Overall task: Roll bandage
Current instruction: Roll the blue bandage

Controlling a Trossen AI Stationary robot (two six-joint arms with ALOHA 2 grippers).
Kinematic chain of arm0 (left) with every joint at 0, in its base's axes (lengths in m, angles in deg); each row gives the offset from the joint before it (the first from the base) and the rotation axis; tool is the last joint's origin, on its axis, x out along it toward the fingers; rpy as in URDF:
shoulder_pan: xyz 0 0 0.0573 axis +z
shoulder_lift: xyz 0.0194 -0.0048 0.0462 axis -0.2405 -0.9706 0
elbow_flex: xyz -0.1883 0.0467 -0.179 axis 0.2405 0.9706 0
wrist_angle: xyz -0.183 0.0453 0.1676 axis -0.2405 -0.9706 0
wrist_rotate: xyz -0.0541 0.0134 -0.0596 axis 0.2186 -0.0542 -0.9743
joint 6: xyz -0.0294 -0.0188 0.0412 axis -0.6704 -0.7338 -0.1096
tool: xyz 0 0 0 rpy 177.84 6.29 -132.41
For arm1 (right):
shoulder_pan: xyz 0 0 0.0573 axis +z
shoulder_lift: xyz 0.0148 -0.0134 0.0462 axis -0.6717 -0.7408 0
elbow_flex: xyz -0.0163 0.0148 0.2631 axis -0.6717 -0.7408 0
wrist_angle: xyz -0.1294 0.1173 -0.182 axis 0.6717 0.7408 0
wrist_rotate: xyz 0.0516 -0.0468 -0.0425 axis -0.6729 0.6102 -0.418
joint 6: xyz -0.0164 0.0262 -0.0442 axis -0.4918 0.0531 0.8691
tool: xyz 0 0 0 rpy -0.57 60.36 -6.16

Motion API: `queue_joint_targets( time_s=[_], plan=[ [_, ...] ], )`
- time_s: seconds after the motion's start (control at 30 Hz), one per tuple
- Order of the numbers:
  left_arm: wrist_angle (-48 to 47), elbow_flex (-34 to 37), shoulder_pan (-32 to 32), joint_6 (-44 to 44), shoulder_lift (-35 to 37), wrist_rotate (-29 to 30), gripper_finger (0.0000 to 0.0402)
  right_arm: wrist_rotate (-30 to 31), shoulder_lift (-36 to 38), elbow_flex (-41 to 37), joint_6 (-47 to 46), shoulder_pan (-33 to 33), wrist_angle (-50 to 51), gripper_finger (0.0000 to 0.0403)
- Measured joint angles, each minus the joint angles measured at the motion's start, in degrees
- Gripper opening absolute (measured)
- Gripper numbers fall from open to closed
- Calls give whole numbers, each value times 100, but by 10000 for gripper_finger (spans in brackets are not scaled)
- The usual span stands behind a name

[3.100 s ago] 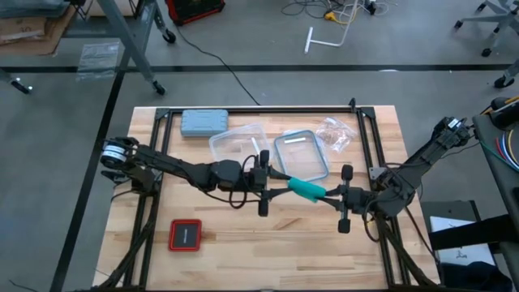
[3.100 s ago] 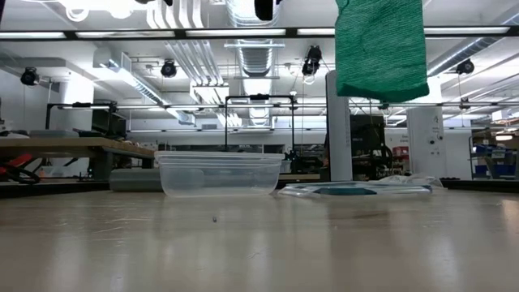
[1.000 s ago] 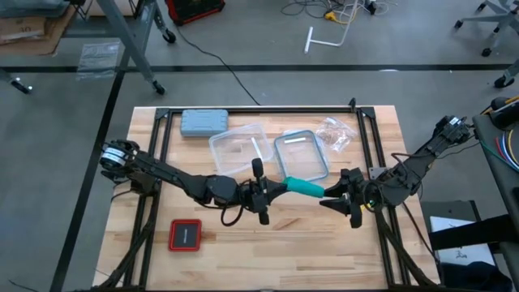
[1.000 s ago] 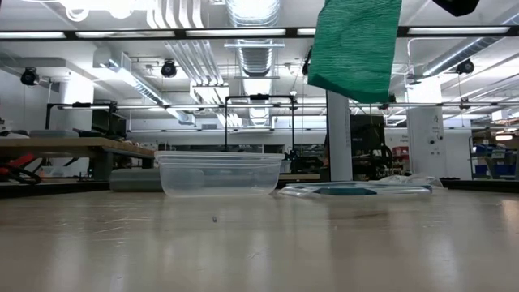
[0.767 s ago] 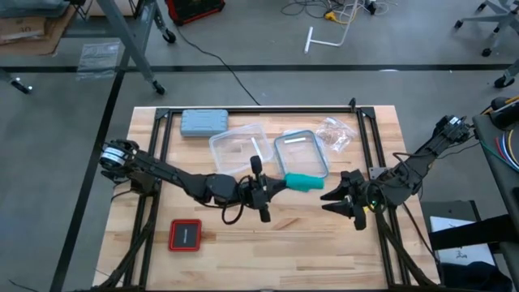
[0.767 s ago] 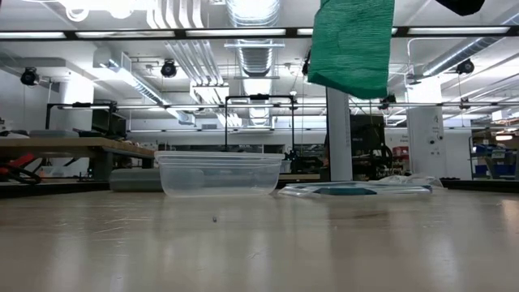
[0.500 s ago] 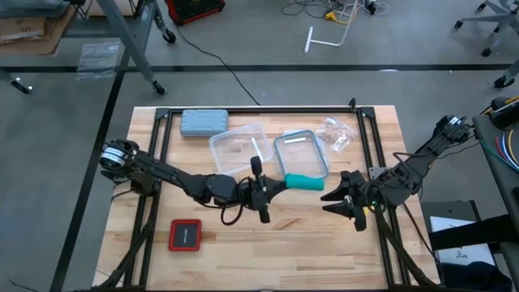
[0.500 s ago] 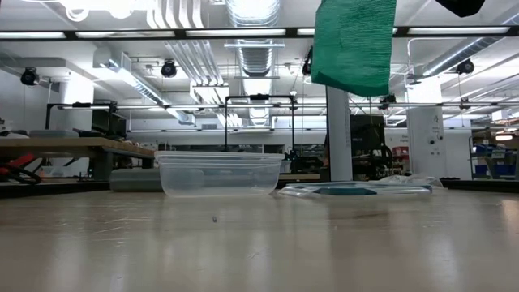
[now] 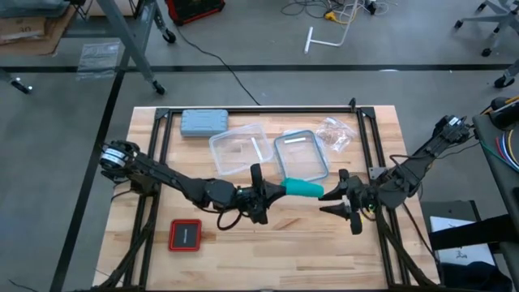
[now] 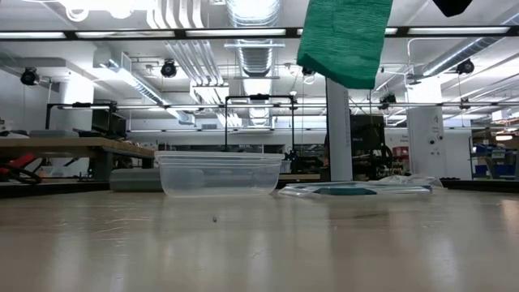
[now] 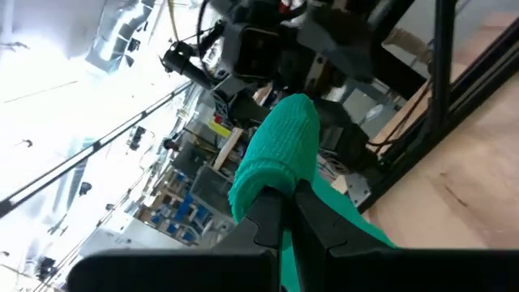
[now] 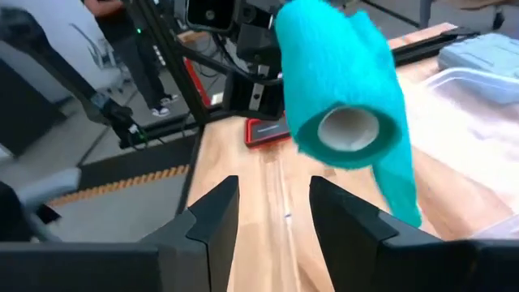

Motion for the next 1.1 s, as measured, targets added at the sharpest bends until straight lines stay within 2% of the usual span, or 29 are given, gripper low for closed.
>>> queue_joint_targets(
  time_s=[0.27, 0.53, 0.8, 1.1],
  plan=[
    [85, 8, 3, -432, 0, 12, 0, 295, -50, 0, 337, 26, -16, 129],
    [187, 167, 10, -1361, 0, 8, 0, 1405, -119, 21, 857, 364, -26, 132],
    [366, 249, 39, -1707, 16, 10, 0, 1829, -715, 358, 1616, 483, -243, 129],
    [399, 249, 42, -1866, 23, -72, 0, 2237, -1215, 836, 1998, 490, -300, 136]
  ],
)
